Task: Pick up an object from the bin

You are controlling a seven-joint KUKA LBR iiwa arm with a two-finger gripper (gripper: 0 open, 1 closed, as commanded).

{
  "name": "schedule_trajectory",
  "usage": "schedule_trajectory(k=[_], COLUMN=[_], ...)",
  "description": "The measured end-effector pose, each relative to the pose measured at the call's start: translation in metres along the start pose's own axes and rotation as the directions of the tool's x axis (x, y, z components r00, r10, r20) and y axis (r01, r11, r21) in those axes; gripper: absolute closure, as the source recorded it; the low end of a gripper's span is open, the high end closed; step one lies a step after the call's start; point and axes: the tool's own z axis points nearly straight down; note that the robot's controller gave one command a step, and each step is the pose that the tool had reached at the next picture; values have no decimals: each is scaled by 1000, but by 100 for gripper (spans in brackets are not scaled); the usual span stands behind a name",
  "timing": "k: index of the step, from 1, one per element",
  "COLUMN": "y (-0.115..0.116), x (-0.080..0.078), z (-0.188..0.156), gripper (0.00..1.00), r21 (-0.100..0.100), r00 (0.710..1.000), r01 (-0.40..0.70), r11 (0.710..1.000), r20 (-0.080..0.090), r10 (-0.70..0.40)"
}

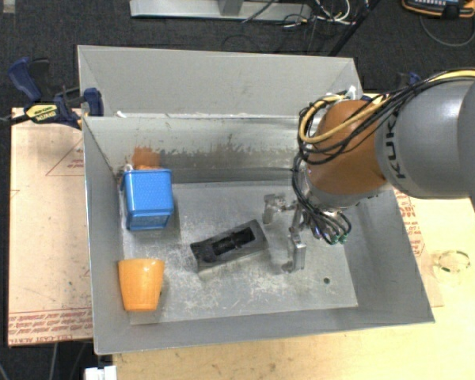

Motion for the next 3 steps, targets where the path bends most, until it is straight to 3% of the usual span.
schedule_trajectory(k=[1,2,3], y=[2,31,66], x=[5,1,-32], z=[13,22,-13], gripper=[0,0,0], r21=[1,2,2], r00=[1000,997,1000], r01=[11,-78,-10], r11=[1000,997,1000], r20=[-3,-3,-2], r10=[-11,78,10])
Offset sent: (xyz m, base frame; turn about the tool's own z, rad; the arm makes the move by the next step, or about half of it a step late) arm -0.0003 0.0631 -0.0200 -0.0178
